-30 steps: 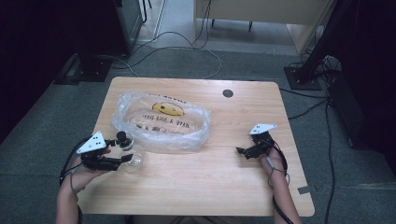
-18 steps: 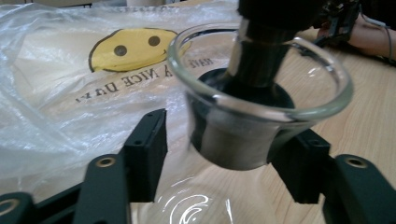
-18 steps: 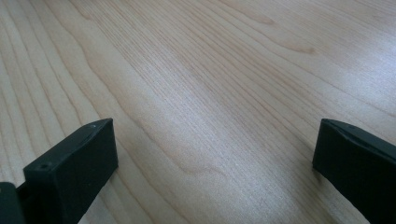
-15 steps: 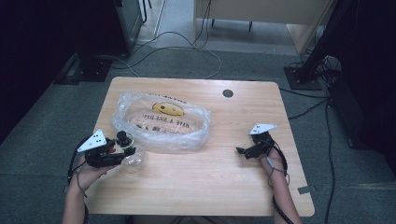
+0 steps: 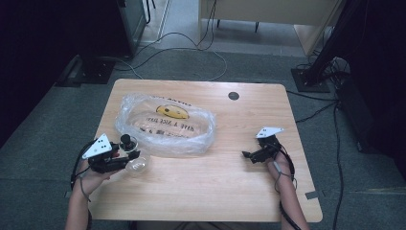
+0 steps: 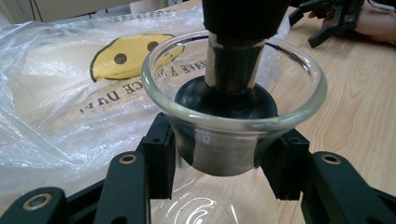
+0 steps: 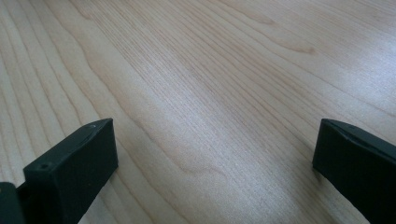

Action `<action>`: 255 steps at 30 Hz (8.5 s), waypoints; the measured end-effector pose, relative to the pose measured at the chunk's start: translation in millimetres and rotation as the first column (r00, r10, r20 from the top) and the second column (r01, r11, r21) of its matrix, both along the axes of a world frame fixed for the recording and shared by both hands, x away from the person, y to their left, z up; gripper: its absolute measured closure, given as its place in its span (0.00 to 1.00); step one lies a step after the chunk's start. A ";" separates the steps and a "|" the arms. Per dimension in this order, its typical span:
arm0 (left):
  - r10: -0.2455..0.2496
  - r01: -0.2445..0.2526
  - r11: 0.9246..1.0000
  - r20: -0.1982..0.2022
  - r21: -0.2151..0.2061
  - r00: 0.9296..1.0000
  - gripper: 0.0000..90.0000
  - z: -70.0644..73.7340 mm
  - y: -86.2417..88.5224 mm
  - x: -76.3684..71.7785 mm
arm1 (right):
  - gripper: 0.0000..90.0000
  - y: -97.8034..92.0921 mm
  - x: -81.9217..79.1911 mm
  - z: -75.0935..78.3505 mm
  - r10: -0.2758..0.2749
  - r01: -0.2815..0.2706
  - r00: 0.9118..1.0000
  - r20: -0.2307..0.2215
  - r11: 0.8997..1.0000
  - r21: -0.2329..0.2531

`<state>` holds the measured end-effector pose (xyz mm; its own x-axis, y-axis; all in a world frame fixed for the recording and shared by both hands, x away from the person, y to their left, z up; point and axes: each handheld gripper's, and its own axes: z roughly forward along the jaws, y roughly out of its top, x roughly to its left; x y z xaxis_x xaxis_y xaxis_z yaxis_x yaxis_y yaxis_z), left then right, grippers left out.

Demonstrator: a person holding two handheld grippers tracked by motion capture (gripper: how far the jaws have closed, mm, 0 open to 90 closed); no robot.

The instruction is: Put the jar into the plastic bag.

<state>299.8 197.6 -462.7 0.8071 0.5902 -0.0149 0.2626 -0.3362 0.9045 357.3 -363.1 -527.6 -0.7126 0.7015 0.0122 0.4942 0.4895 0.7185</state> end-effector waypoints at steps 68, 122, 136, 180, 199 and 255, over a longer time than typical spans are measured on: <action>0.438 -0.391 0.889 0.188 -0.239 0.879 0.59 52.9 -55.3 44.3 | 0.00 2.8 -14.6 -0.1 -0.071 0.071 0.997 0.001 0.997 -0.001; 0.443 -0.432 0.896 0.148 -0.105 0.884 0.58 -16.9 -84.7 85.7 | 0.00 3.3 -16.6 -0.1 -0.057 0.057 0.998 -0.001 0.998 0.000; 0.454 -0.443 0.890 0.127 -0.108 0.882 0.51 -15.5 -81.2 86.0 | 0.00 3.3 -16.6 -0.1 -0.055 0.055 0.999 0.001 0.999 0.000; 0.300 -0.301 0.953 0.018 0.022 0.954 0.29 8.2 -68.0 67.0 | 0.00 3.2 -17.6 -0.1 -0.048 0.048 0.999 0.000 0.999 0.001; 0.241 -0.236 0.967 -0.038 0.096 0.970 0.29 10.1 -65.1 53.9 | 0.00 2.8 -16.1 -0.1 -0.035 0.035 0.999 -0.002 0.999 0.002; 0.083 -0.054 0.974 -0.127 0.220 0.988 0.28 11.1 -27.9 22.2 | 0.00 1.0 -10.0 -0.1 0.004 -0.004 1.000 -0.001 1.000 0.000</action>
<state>322.1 169.6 -451.7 0.7641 0.6450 0.0131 0.4060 -0.4965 0.7672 347.3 -362.1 -527.6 -0.7153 0.6987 0.0126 0.4928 0.4915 0.7181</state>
